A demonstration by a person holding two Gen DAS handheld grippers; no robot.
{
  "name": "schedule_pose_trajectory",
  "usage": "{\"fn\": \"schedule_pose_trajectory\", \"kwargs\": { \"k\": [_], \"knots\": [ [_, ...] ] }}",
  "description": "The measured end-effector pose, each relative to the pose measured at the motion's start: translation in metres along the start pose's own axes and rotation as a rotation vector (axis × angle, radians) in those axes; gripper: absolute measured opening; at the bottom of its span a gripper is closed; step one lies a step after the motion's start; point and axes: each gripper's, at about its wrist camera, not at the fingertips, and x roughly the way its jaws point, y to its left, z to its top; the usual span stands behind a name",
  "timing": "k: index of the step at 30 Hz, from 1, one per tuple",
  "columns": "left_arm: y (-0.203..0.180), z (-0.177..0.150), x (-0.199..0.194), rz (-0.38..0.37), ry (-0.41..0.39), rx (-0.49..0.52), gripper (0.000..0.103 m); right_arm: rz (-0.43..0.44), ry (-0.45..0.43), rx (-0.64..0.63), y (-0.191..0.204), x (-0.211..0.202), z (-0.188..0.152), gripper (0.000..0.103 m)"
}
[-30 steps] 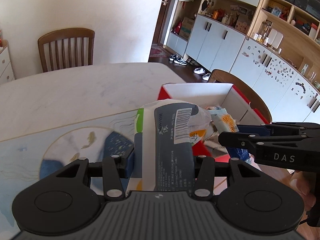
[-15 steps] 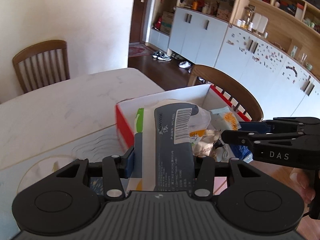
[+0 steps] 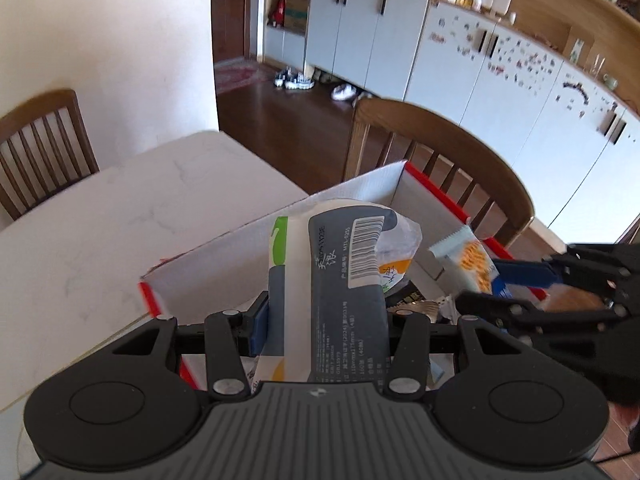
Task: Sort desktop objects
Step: 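Carry the tissue pack and biscuit packet over the shoebox with both tools, then lower the tissue pack and biscuit packet into the box and open both tools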
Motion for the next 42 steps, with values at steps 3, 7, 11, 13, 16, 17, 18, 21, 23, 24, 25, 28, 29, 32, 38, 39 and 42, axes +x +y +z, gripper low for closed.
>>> {"fn": "schedule_pose_trajectory", "kwargs": {
  "k": [3, 7, 11, 13, 16, 17, 18, 21, 23, 24, 25, 28, 29, 32, 38, 39, 42],
  "knots": [
    [-0.002, 0.006, 0.024, -0.010, 0.064, 0.000, 0.046, 0.001, 0.029, -0.019, -0.003, 0.008, -0.005, 0.037],
    [0.000, 0.009, 0.046, 0.008, 0.112, -0.010, 0.047, -0.005, 0.053, -0.045, -0.004, 0.018, -0.012, 0.037],
    [0.005, 0.013, 0.060, 0.049, 0.128, -0.012, 0.047, -0.010, 0.072, -0.051, -0.006, 0.027, -0.017, 0.037],
    [0.006, 0.013, 0.067, 0.044, 0.155, -0.012, 0.047, 0.001, 0.082, -0.045, -0.007, 0.028, -0.020, 0.037],
    [0.005, 0.012, 0.075, 0.028, 0.186, -0.013, 0.047, 0.006, 0.093, -0.049, -0.009, 0.030, -0.023, 0.037],
    [0.005, 0.013, 0.077, 0.031, 0.191, -0.013, 0.047, 0.008, 0.098, -0.047, -0.009, 0.032, -0.023, 0.037],
    [0.004, 0.013, 0.079, 0.030, 0.199, -0.013, 0.047, 0.008, 0.102, -0.042, -0.010, 0.034, -0.023, 0.037],
    [0.003, 0.015, 0.080, 0.041, 0.197, -0.021, 0.051, 0.000, 0.107, -0.032, -0.012, 0.036, -0.024, 0.037],
    [0.006, 0.012, 0.078, 0.038, 0.199, -0.029, 0.062, -0.003, 0.113, -0.029, -0.012, 0.037, -0.024, 0.039],
    [0.006, 0.012, 0.077, 0.032, 0.197, -0.033, 0.065, 0.000, 0.117, -0.031, -0.012, 0.038, -0.025, 0.039],
    [0.007, 0.011, 0.076, 0.025, 0.193, -0.036, 0.072, 0.005, 0.122, -0.032, -0.011, 0.038, -0.024, 0.040],
    [0.006, 0.015, 0.077, 0.023, 0.191, -0.037, 0.078, 0.005, 0.121, -0.029, -0.012, 0.037, -0.024, 0.055],
    [0.005, 0.015, 0.076, 0.024, 0.188, -0.036, 0.078, 0.007, 0.115, -0.024, -0.013, 0.036, -0.024, 0.061],
    [0.005, 0.014, 0.070, 0.016, 0.174, -0.041, 0.078, 0.021, 0.100, -0.009, -0.015, 0.031, -0.022, 0.065],
    [0.007, 0.010, 0.050, -0.015, 0.130, -0.049, 0.078, 0.041, 0.090, -0.015, -0.013, 0.020, -0.019, 0.065],
    [0.007, 0.008, 0.045, -0.020, 0.121, -0.053, 0.078, 0.047, 0.087, -0.016, -0.013, 0.018, -0.018, 0.065],
    [0.006, 0.002, 0.034, -0.032, 0.096, -0.057, 0.078, 0.055, 0.078, -0.018, -0.011, 0.012, -0.017, 0.065]
  ]
}}
